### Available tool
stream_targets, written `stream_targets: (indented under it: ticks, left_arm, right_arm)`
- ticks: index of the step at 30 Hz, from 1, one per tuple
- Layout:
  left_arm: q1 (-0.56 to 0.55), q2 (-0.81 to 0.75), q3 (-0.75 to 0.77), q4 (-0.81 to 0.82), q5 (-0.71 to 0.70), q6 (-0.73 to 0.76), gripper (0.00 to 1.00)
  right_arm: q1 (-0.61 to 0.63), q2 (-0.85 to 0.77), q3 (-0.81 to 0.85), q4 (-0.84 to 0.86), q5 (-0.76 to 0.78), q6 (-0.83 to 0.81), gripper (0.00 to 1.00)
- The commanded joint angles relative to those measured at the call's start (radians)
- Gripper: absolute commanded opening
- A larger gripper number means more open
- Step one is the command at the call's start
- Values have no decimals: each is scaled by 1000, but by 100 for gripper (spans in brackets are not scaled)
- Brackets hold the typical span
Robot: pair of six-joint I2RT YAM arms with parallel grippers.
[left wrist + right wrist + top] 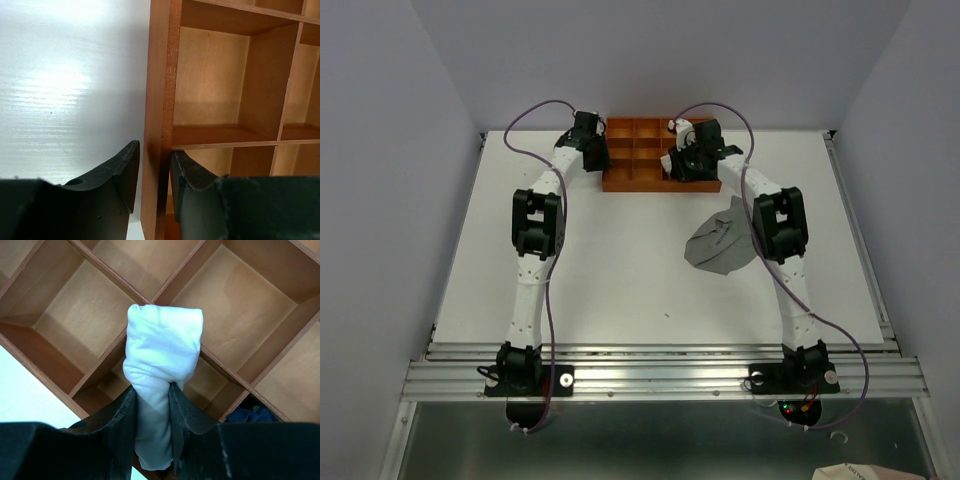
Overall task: Roll the underwear
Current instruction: Place the rolled underwear into the container
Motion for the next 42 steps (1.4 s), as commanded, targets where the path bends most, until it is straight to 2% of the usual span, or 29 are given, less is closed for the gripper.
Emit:
stream_targets:
  ticks: [1,8,13,15,23,30,33,36,39,42]
  left_arm:
    - [12,-10,6,24,-5,-22,40]
    - [21,-9,-1,24,-21,-57,38]
    - [22,-16,-8,30,-19,-71,37]
    - [22,-18,-13,35,-19,-75,37]
    - [22,-20,-17,36,-24,-88,37]
    - [24,-21,-21,36,-35,-103,37]
    - [24,-21,-21,36,-35,-108,37]
    - [24,-24,-22,38,-38,-111,37]
    - [25,-23,-22,39,-38,-114,36]
    - [24,-24,-22,41,-35,-115,37]
  right_arm:
    - [-13,-15,8,-142,-30,26,1]
    - [-33,6,39,-212,-79,-13,1]
    - [-33,63,129,-274,-39,-22,1]
    - [-33,77,136,-280,-17,-29,5]
    - [-33,98,140,-323,46,-63,7]
    - [-33,116,159,-383,38,-125,4]
    - [-33,118,153,-375,68,-126,11]
    - [-33,113,151,-344,88,-112,30]
    - [-33,91,148,-323,53,-97,34]
    - [-33,46,128,-275,10,-94,43]
